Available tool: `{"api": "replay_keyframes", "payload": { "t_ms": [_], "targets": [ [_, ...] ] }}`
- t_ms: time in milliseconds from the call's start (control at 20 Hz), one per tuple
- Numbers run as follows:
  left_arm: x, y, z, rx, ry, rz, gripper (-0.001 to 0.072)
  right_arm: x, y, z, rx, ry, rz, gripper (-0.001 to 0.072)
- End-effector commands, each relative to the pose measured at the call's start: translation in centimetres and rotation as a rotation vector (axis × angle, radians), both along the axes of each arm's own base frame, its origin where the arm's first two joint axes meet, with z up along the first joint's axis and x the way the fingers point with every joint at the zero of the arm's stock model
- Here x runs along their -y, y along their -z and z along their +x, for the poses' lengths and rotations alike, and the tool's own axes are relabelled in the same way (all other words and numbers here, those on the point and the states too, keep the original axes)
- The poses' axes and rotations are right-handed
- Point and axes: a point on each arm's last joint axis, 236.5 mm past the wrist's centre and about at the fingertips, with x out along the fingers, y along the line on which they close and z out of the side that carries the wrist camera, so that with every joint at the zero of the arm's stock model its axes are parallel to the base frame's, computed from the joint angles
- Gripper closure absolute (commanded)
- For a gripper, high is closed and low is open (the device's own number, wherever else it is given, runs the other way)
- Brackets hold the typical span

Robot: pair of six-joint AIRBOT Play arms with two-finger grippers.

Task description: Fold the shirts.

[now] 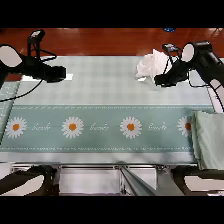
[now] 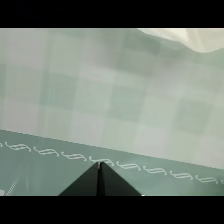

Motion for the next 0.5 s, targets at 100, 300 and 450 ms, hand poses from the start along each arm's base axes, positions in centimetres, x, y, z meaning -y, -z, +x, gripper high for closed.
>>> {"api": "replay_keyframes", "payload": {
  "t_ms": [100, 300, 450],
  "targets": [
    [0.0, 0.0, 0.1, 0.004, -0.002, 0.0, 0.0693, -0.1, -0.1, 0.3, 0.012, 0.0, 0.003, 0.0669],
    [-0.2, -1.6, 3.1, 0.14, -0.037, -0.014, 0.0619, -0.1, -1.5, 4.6, 0.205, -0.008, 0.002, 0.0664],
    [-1.5, -2.5, 6.4, 0.275, -0.07, 0.026, 0.0196, 2.0, -4.8, 10.2, 0.48, 0.009, -0.086, 0.0299]
  ]
}}
